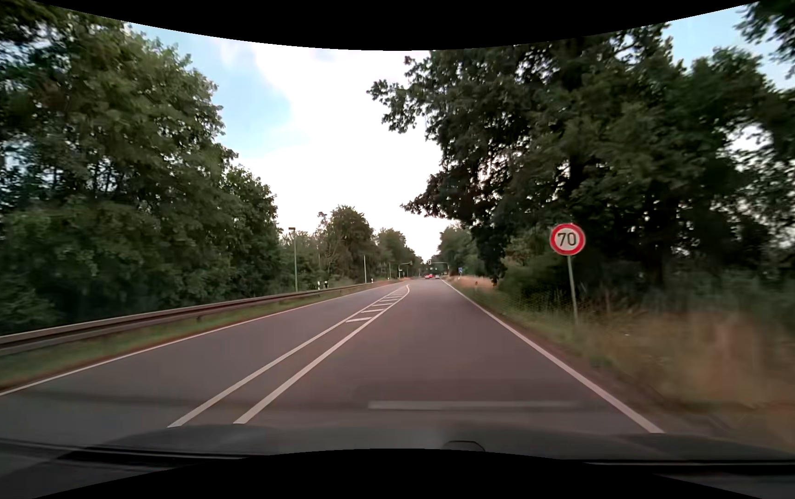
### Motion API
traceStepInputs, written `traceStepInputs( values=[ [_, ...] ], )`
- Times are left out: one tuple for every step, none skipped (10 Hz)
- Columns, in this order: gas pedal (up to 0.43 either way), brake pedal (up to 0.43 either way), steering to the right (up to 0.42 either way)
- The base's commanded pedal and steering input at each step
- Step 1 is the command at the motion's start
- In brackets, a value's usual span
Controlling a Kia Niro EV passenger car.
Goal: Follow the waypoints while adhering to traffic rules and regulations
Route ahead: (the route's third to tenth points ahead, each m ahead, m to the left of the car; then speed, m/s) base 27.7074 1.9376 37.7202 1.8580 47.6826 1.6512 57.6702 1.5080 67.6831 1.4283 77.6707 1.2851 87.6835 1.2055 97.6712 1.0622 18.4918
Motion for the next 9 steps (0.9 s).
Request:
traceStepInputs(
  values=[
    [0.000, 0.000, -0.008],
    [0.000, 0.000, -0.009],
    [0.000, 0.000, -0.010],
    [0.000, 0.000, -0.010],
    [0.000, 0.000, -0.011],
    [0.000, 0.000, -0.011],
    [0.000, 0.000, -0.011],
    [0.000, 0.000, -0.011],
    [0.000, 0.000, -0.011]
  ],
)
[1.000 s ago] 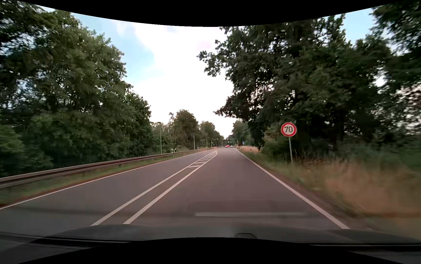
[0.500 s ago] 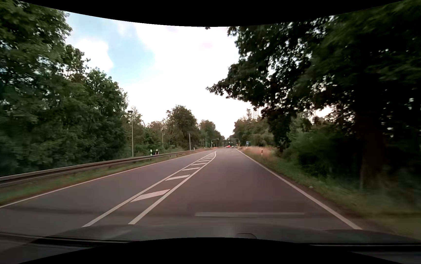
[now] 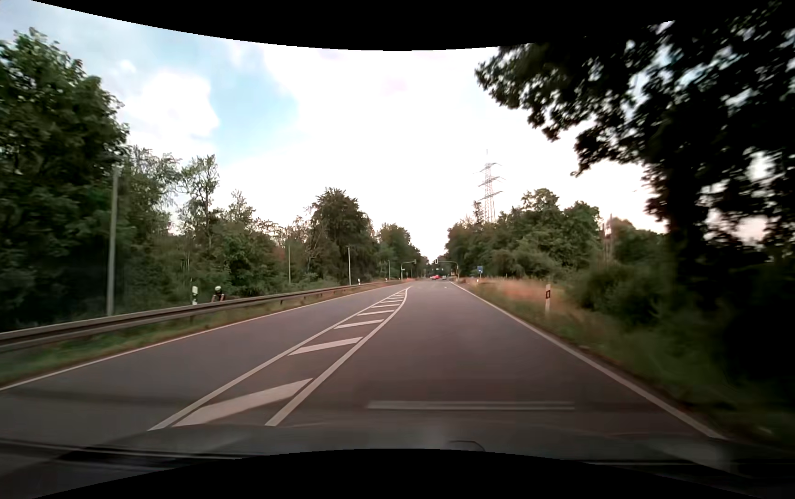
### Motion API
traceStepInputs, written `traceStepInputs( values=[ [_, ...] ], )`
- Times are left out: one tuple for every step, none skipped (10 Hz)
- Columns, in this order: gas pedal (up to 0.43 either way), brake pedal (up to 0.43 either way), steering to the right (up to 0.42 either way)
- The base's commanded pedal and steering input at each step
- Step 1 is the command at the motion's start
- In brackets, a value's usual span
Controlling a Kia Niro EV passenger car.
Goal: Follow the waypoints while adhering to traffic rules and regulations
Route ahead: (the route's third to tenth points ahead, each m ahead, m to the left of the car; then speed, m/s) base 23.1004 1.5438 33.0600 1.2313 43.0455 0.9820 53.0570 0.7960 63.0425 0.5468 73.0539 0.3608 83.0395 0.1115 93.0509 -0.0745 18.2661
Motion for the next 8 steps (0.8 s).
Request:
traceStepInputs(
  values=[
    [0.000, 0.000, -0.011],
    [0.000, 0.000, -0.011],
    [0.000, 0.000, -0.011],
    [0.000, 0.000, -0.011],
    [0.000, 0.000, -0.011],
    [0.000, 0.000, -0.010],
    [0.000, 0.000, -0.010],
    [0.000, 0.000, -0.008]
  ],
)
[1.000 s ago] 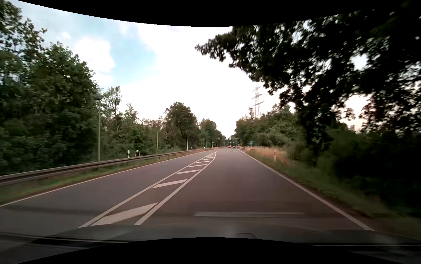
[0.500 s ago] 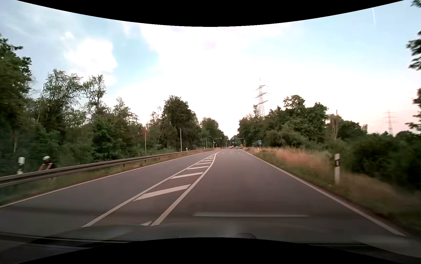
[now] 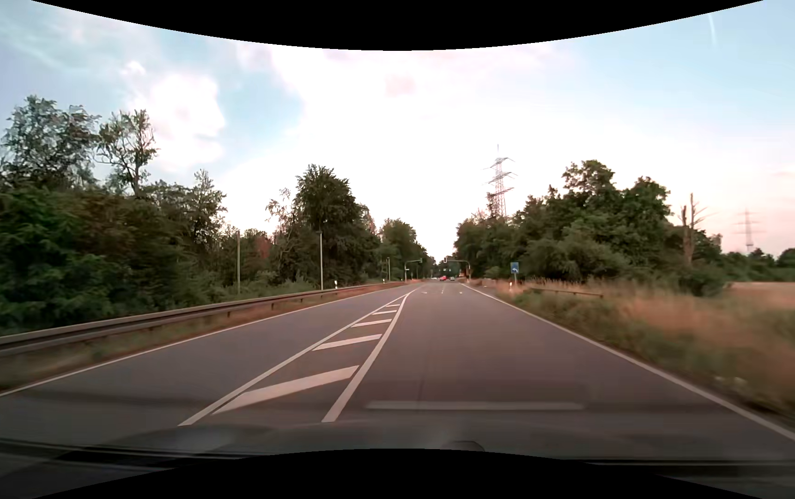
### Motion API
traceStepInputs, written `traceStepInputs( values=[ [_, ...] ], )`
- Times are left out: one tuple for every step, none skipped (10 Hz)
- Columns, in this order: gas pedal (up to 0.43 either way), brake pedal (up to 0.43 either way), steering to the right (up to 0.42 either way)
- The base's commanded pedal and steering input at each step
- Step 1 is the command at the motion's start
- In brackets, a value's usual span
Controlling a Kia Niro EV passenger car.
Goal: Follow the waypoints while adhering to traffic rules and regulations
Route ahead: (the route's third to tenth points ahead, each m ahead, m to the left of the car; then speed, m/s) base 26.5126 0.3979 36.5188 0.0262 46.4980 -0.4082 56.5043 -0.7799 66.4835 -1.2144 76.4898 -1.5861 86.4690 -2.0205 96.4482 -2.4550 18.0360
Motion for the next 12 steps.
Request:
traceStepInputs(
  values=[
    [0.000, 0.000, -0.006],
    [0.000, 0.000, -0.006],
    [0.000, 0.000, -0.004],
    [0.000, 0.000, -0.003],
    [0.000, 0.000, -0.002],
    [0.000, 0.000, 0.000],
    [0.000, 0.000, 0.000],
    [0.000, 0.000, 0.000],
    [0.000, 0.000, 0.001],
    [0.000, 0.000, 0.000],
    [0.000, 0.000, 0.001],
    [0.000, 0.000, 0.000]
  ],
)
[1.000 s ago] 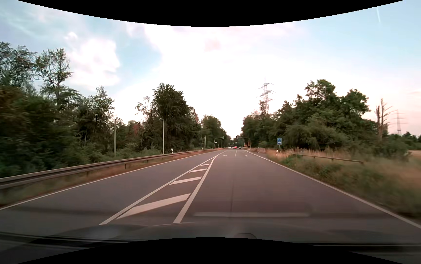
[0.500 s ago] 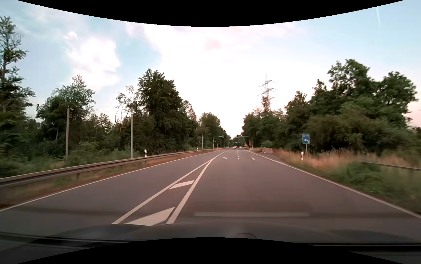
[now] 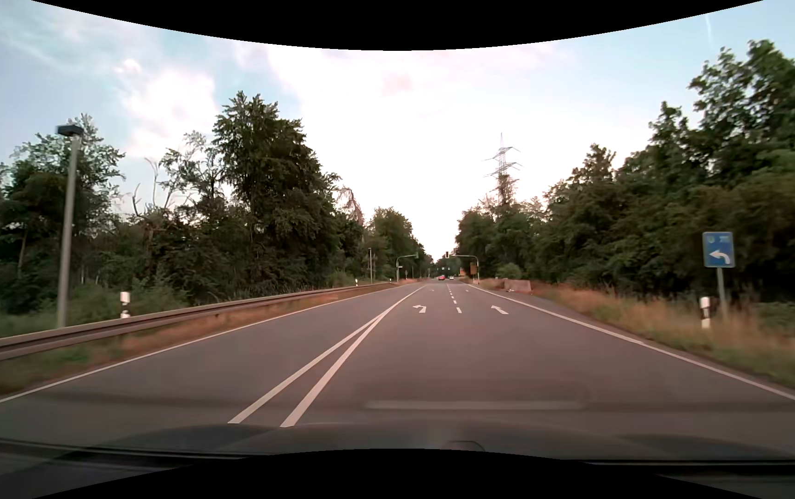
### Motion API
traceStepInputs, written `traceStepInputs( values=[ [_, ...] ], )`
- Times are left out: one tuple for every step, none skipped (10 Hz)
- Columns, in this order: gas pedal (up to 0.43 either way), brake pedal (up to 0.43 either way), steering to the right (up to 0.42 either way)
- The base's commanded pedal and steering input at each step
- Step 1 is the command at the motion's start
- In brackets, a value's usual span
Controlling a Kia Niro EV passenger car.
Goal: Follow the waypoints while adhering to traffic rules and regulations
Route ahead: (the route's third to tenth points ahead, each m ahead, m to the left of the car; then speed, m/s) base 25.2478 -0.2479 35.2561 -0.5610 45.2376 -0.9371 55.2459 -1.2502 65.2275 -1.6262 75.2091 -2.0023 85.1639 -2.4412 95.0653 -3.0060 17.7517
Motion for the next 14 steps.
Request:
traceStepInputs(
  values=[
    [0.000, 0.000, 0.000],
    [0.000, 0.000, 0.001],
    [0.000, 0.000, 0.001],
    [0.000, 0.000, 0.000],
    [0.000, 0.000, 0.000],
    [0.000, 0.000, 0.000],
    [0.000, 0.000, 0.001],
    [0.000, 0.000, 0.000],
    [0.000, 0.000, 0.000],
    [0.000, 0.000, 0.000],
    [0.000, 0.000, 0.000],
    [0.000, 0.000, 0.000],
    [0.000, 0.000, 0.000],
    [0.000, 0.000, 0.000]
  ],
)
